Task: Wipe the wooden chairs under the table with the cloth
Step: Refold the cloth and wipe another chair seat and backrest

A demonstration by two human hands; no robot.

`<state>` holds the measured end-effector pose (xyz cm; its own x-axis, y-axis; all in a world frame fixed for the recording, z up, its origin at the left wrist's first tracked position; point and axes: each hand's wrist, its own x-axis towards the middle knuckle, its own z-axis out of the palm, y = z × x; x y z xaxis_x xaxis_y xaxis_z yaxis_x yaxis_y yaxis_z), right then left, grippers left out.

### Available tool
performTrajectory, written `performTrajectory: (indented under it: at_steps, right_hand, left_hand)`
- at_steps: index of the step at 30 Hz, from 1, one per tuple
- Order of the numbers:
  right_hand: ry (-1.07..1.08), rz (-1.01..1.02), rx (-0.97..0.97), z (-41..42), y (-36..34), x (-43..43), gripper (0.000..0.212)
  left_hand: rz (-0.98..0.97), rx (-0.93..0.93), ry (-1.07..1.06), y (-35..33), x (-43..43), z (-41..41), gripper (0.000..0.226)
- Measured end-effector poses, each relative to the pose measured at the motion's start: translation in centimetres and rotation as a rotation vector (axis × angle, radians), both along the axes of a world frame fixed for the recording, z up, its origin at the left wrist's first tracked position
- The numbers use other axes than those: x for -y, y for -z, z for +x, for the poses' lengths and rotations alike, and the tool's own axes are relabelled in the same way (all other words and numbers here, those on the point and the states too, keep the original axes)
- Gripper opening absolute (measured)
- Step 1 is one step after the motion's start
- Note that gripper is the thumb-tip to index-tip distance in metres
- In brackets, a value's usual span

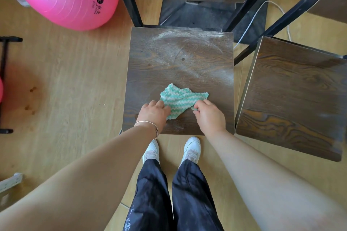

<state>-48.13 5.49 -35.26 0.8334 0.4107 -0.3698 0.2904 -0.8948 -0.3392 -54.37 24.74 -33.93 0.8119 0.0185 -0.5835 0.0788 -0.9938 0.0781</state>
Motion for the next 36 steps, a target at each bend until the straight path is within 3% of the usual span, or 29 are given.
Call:
performTrajectory:
  at_steps: [5, 9, 13, 17, 26, 36]
  right_hand:
    - [-0.03, -0.003, -0.032, 0.7, 0.1, -0.3, 0.008]
    - [0.044, 0.079, -0.011, 2.2, -0.9, 0.0, 0.01]
    - [0.223, 0.2, 0.029, 5.0, -3.5, 0.3, 0.01]
    - [0.456, 0.34, -0.077, 8.8, -7.0, -0.5, 0.011]
    - [0.536, 0.497, -0.019, 13.1, -15.0, -2.5, 0.009]
    - [0.554, 0.413, -0.17, 6.4, -11.3, 1.2, 0.007]
  left_hand:
    - [-0.043, 0.076, -0.016, 0.6, -0.3, 0.2, 0.02]
    - [-0.175, 0.166, -0.281, -0.9, -1.7, 1.8, 0.017]
    - [-0.248, 0.219, -0.453, -3.7, -3.9, 4.6, 0.015]
    - [-0.321, 0.265, -0.566, -7.0, -5.7, 8.2, 0.016]
    - [-0.408, 0.485, -0.624, -13.4, -7.8, 12.2, 0.01]
    - [-0.418, 0.297, -0.573, -9.8, -4.4, 4.8, 0.011]
